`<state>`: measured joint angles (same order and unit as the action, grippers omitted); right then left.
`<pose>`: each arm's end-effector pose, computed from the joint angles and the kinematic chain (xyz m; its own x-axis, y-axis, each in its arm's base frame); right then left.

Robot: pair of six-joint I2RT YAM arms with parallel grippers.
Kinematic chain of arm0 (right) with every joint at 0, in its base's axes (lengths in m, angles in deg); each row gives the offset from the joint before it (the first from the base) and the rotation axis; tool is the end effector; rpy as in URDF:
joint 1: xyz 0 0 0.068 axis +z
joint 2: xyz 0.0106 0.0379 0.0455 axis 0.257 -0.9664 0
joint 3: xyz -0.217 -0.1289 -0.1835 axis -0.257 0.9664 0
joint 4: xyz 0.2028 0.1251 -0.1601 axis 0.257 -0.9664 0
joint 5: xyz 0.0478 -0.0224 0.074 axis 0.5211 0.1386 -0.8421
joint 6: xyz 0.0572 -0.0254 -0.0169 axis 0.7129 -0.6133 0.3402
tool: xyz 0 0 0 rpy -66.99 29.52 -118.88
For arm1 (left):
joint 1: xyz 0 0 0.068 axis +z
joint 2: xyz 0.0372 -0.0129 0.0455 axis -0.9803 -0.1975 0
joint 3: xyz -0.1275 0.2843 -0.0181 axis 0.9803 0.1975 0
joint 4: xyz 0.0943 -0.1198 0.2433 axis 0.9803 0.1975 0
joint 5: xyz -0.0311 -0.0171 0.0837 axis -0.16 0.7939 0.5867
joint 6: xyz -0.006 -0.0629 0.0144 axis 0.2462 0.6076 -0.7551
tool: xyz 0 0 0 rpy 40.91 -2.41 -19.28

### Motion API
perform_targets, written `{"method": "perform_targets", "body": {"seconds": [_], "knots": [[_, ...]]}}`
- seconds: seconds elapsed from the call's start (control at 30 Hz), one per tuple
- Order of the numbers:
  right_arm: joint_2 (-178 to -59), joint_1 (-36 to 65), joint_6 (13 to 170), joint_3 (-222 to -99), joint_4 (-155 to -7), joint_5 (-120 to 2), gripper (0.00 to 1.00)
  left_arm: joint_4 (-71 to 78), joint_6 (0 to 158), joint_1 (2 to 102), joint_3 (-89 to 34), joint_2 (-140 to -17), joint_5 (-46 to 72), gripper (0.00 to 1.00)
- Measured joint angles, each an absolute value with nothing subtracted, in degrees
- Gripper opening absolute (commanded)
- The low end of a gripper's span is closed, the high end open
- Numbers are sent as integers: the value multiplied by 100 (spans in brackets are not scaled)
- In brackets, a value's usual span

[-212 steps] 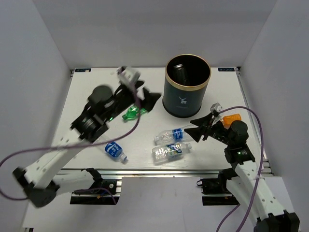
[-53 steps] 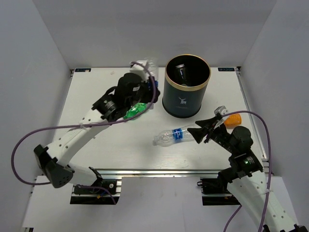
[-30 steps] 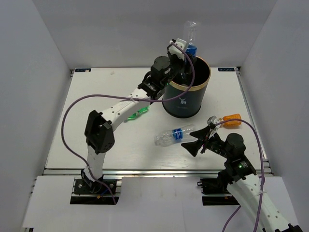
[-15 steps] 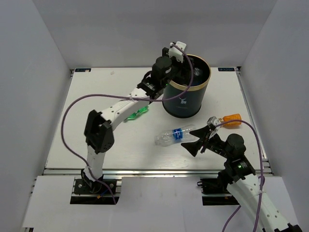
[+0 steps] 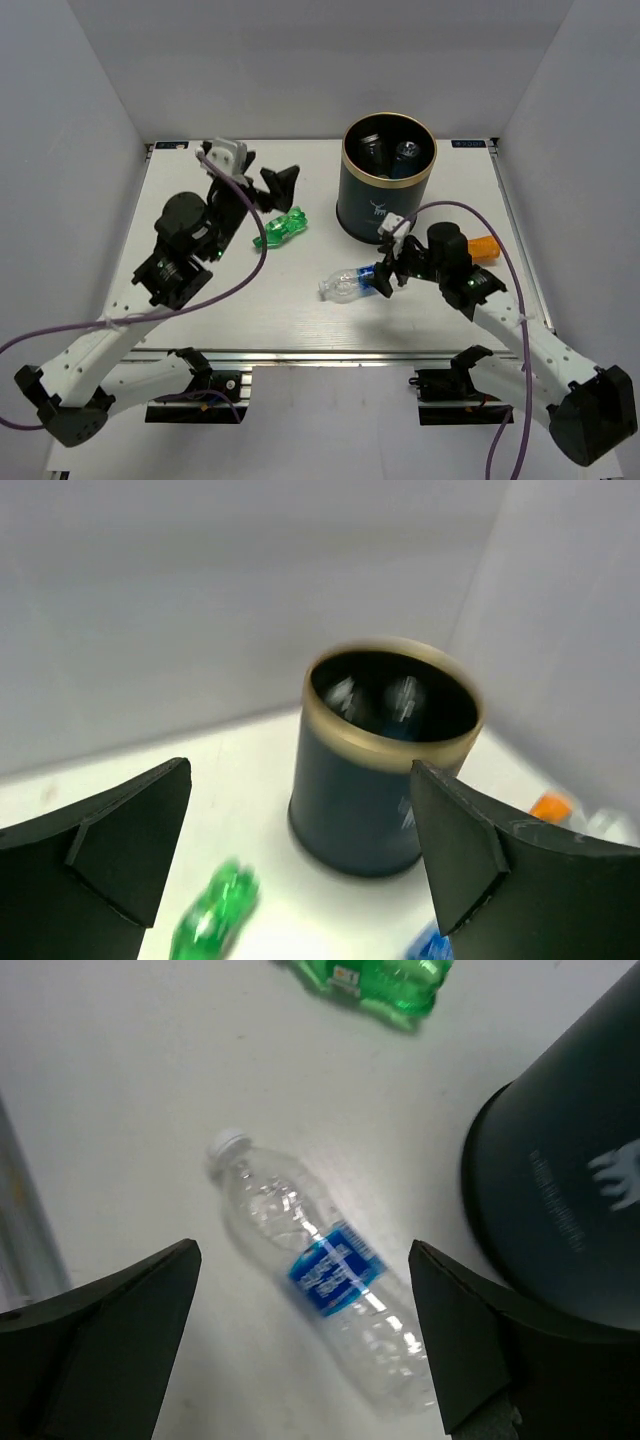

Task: Put the plastic bottles in the bin

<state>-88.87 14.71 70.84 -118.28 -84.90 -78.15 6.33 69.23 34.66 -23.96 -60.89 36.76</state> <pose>0.1787 0.1281 0.2790 -0.1330 -0.3225 -0.9372 -0.8639 0.5012 -0.0499 0.1763 -0.1512 0.5059 0.1179 -0.1618 -0.9798 0.4833 0.8713 -0.0857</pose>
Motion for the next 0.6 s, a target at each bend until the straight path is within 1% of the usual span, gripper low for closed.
{"method": "perform_targets", "body": {"seconds": [0.1,0.23,0.33,0.43,0.6], "knots": [[-9287,1788,6230,-12480,-8851,-7321,90,871,7004,3466,-1615,-5753,3903,100],[-9925,2188,5014,-13096,-9509,-6847,90,1492,7221,3466,-888,-5829,4142,100],[-10590,2370,4330,-13354,-9928,-6565,90,1995,7317,3466,-822,-5971,4216,100],[-11236,2413,3718,-13682,-10584,-6445,90,2224,7336,3466,-824,-5867,4395,100],[-11473,2413,3023,-13931,-11074,-6366,90,2332,7277,3469,-798,-5515,4646,100]]}}
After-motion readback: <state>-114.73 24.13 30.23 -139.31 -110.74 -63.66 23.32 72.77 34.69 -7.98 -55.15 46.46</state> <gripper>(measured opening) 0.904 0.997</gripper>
